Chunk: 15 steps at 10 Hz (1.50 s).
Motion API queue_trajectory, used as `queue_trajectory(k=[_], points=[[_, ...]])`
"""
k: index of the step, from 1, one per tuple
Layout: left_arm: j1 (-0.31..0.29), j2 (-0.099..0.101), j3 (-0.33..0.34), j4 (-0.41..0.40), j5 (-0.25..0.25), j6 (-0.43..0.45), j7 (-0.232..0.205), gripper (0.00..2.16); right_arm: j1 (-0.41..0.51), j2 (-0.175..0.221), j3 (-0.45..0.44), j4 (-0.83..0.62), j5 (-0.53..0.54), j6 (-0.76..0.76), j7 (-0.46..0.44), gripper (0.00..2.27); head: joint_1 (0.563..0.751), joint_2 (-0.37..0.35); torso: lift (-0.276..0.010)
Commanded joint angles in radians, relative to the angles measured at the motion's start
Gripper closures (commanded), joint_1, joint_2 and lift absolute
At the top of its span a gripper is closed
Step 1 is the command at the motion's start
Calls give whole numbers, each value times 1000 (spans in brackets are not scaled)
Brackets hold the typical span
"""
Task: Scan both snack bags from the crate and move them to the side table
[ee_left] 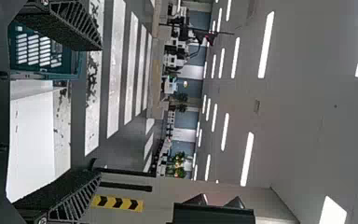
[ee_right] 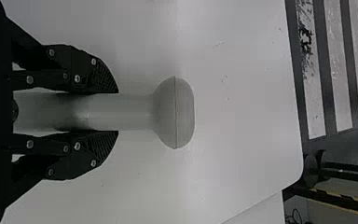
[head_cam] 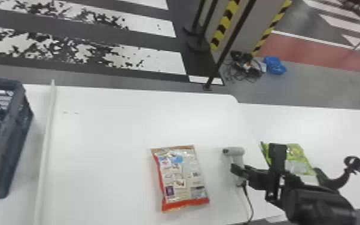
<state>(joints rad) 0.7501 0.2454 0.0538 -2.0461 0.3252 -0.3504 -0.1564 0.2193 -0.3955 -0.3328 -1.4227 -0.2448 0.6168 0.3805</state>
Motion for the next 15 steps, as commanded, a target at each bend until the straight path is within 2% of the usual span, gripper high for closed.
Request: queue_trajectory(k=[1,2,3,4,6,8,11,15], points=[[-2,0,0,0,0,3,0,36,-1,6,6,1,-1,-1,-2,174,695,-345,-29],[-3,2,1,0,0,6,0,36,-1,6,9,-2,-1,-1,-5,76,695,-343,-29],[-6,2,0,0,0,9,1,36,3,10,3,-12,-4,-1,-11,76,695,-338,-29],[-9,2,1,1,0,21,1,36,38,29,-22,-75,-19,2,-26,76,695,-335,-29],[-17,5,1,6,5,25,1,36,158,84,-75,-295,-76,42,-31,76,695,-331,-29],[-20,5,0,7,5,28,0,36,196,101,-103,-384,-117,149,61,76,695,-291,-29],[-20,8,0,14,5,28,0,36,166,96,-120,-387,-166,364,201,76,695,-227,-29],[-17,6,-6,12,3,28,-3,36,57,52,-72,-259,-133,416,334,49,695,-180,-29]])
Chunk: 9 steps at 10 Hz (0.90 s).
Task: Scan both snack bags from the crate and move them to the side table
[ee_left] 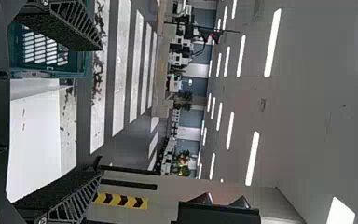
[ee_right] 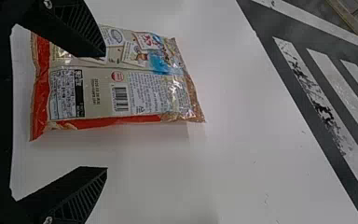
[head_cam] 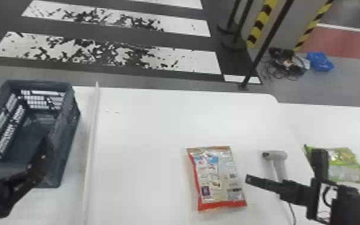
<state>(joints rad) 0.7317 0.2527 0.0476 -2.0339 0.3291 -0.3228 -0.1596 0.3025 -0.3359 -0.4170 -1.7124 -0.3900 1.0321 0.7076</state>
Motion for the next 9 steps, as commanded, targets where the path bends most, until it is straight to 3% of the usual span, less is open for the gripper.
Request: queue_trajectory(k=[1,5,9], points=[[5,0,0,-5,-2,0,0,36,-79,-18,37,102,45,-14,55,49,695,-172,-29],[17,0,14,-14,1,0,2,36,-172,-37,162,289,126,-180,108,53,695,-147,-29],[11,2,15,-8,2,9,2,36,-189,-35,231,324,161,-220,128,83,695,-106,-29]])
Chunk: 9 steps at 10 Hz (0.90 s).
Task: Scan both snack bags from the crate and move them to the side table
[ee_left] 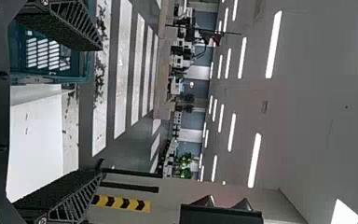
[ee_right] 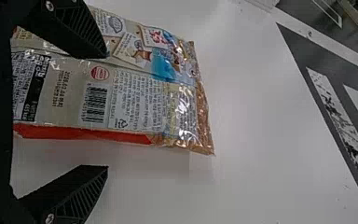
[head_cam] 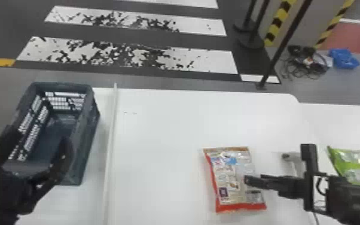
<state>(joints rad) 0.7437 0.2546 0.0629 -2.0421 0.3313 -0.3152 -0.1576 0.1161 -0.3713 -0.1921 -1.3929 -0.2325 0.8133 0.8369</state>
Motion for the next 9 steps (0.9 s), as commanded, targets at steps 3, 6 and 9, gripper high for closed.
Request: queue_trajectory(k=[3,6,9], points=[[-4,2,-2,11,2,2,0,36,-23,0,48,23,53,20,17,1305,695,-85,-29],[-6,0,-2,13,2,2,0,36,-15,2,45,0,50,48,8,2128,695,-79,-29],[-4,0,-2,10,2,2,1,36,46,8,-10,-153,13,119,-15,2128,695,-79,-29]])
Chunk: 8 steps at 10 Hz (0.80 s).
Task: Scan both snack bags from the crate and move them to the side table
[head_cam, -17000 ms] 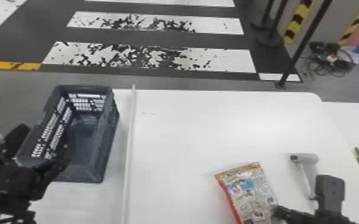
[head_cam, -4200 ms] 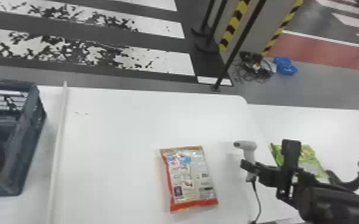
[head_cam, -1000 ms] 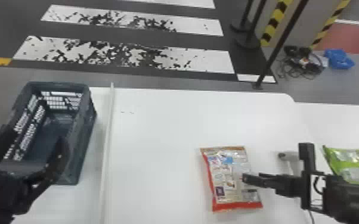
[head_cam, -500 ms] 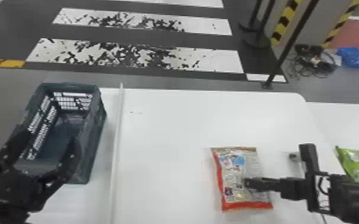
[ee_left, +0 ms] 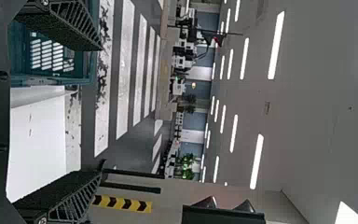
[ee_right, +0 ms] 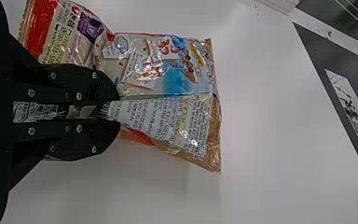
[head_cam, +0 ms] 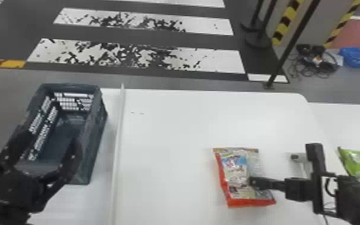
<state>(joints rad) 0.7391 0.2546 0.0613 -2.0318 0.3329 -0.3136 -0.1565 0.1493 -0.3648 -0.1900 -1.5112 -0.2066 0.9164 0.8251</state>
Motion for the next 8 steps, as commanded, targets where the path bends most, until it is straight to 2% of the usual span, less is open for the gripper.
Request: queue_trajectory(k=[1,3,5,6,8], points=[[-1,0,-2,-2,0,0,0,36,26,1,-42,-98,-25,62,-14,2128,695,-79,-29],[-1,0,-5,-2,0,9,0,36,36,-2,-109,-196,-73,120,-57,2128,695,-91,-29],[-1,0,-5,-8,-3,25,2,36,0,-8,-186,-207,-106,117,-146,2128,695,-116,-29],[-4,0,-5,-13,-5,46,2,36,-25,-11,-229,-204,-152,114,-284,2128,695,-147,-29],[-4,-2,-6,-11,-9,61,2,36,-80,-13,-312,-153,-188,59,-434,2128,695,-248,-29]])
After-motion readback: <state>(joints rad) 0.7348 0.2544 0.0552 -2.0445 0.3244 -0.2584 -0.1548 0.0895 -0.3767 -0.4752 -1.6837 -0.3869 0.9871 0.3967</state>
